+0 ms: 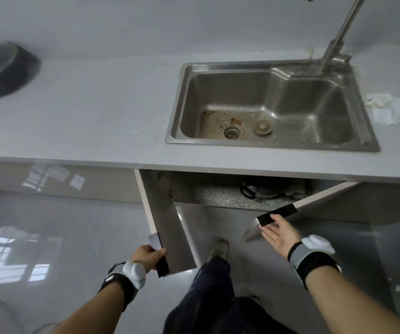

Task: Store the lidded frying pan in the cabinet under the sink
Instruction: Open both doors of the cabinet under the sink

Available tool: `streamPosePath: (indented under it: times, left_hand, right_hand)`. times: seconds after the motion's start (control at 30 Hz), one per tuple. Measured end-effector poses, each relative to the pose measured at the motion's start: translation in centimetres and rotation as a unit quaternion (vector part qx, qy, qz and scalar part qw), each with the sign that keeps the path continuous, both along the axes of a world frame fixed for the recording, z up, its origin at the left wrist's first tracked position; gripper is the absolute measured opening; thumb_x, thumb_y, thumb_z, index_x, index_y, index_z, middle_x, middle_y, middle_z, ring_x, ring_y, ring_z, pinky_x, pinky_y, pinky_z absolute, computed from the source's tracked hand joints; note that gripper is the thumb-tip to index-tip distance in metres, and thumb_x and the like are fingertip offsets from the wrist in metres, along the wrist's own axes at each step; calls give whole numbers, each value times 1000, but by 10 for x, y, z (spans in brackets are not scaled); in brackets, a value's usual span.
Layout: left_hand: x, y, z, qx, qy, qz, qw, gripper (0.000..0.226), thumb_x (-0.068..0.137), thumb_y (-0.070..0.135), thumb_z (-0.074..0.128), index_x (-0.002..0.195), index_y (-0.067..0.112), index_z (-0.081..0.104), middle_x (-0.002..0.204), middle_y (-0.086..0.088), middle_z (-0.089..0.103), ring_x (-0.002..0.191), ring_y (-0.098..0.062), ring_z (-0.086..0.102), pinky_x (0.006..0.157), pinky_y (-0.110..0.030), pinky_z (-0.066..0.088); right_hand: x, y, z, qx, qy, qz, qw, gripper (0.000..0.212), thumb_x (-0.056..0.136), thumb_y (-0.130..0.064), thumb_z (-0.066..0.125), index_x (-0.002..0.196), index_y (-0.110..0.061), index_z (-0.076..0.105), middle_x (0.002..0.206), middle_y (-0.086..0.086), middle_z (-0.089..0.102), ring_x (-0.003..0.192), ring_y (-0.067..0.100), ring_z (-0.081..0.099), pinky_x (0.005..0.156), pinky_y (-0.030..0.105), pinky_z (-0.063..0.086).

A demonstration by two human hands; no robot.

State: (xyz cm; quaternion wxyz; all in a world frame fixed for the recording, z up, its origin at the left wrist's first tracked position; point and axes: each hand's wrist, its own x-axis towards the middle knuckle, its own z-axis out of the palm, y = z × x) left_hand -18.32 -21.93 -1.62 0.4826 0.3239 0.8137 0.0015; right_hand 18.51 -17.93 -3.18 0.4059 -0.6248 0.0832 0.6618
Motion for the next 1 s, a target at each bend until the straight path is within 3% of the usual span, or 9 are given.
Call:
streamPosePath:
  times: [0.07,0.13,0.23,0.37,0.47,0.57,0.63,0.73,1.0]
  left_hand:
    - [-21,-8,2,-10,37,-16,999,28,79,35,69,78,7,67,82,-13,74,75,-27,70,74,-34,57]
    - [-35,-13,2,-5,74,-30,997,28,78,36,70,80,8,68,87,-14,74,80,-29,69,76,-35,56]
    - [-49,-21,13,14,125,-34,991,25,79,31,71,86,8,67,94,-13,72,91,-32,66,81,-35,52]
    - [-76,-30,16,14,165,-25,986,35,77,36,68,99,8,67,105,-17,71,98,-36,65,81,-34,49]
    - [-90,-31,17,-6,186,-31,982,36,78,33,63,103,6,62,109,-21,68,99,-39,63,75,-34,46]
    - [-86,-33,16,12,219,-30,975,42,79,27,68,109,1,57,115,-24,63,105,-42,60,83,-39,48]
    - [-77,-35,12,36,248,-33,968,59,74,33,72,121,5,50,123,-23,55,112,-43,55,94,-48,46]
    - [-45,-28,6,45,275,-108,954,73,72,43,73,132,13,42,132,-18,48,122,-40,48,101,-49,41]
    - [105,1,9,93,180,-314,927,70,78,50,61,135,18,37,139,-5,47,128,-27,46,103,-44,37]
  right_hand:
    - [-3,0,-2,4,-20,17,1000,11,91,-21,61,93,-11,57,119,15,57,82,20,62,100,36,44]
    - [-1,0,-6,8,-39,26,999,25,88,-23,66,107,-8,59,117,17,59,84,21,64,93,35,46]
    - [0,-1,-3,11,-56,47,997,38,87,-24,68,117,-6,56,103,15,63,82,21,65,92,36,48]
    - [2,-6,-4,8,-100,63,993,32,86,-26,70,108,-7,56,88,11,64,79,22,64,92,37,49]
    - [2,-11,-5,1,-147,81,986,23,85,-26,71,86,-7,58,82,11,64,82,26,64,90,38,51]
    - [4,-19,-8,-5,-205,106,973,26,80,-27,75,81,-4,62,80,17,68,72,27,66,83,40,57]
    - [9,-29,-7,-8,-240,116,964,25,79,-22,74,83,1,64,71,17,67,62,26,63,69,37,57]
    - [18,-46,-3,-9,-277,134,951,16,80,-13,70,77,1,62,64,15,63,54,26,60,54,31,52]
    - [65,-116,5,-8,-341,168,925,21,73,-12,73,88,2,67,75,18,71,59,28,67,50,27,52]
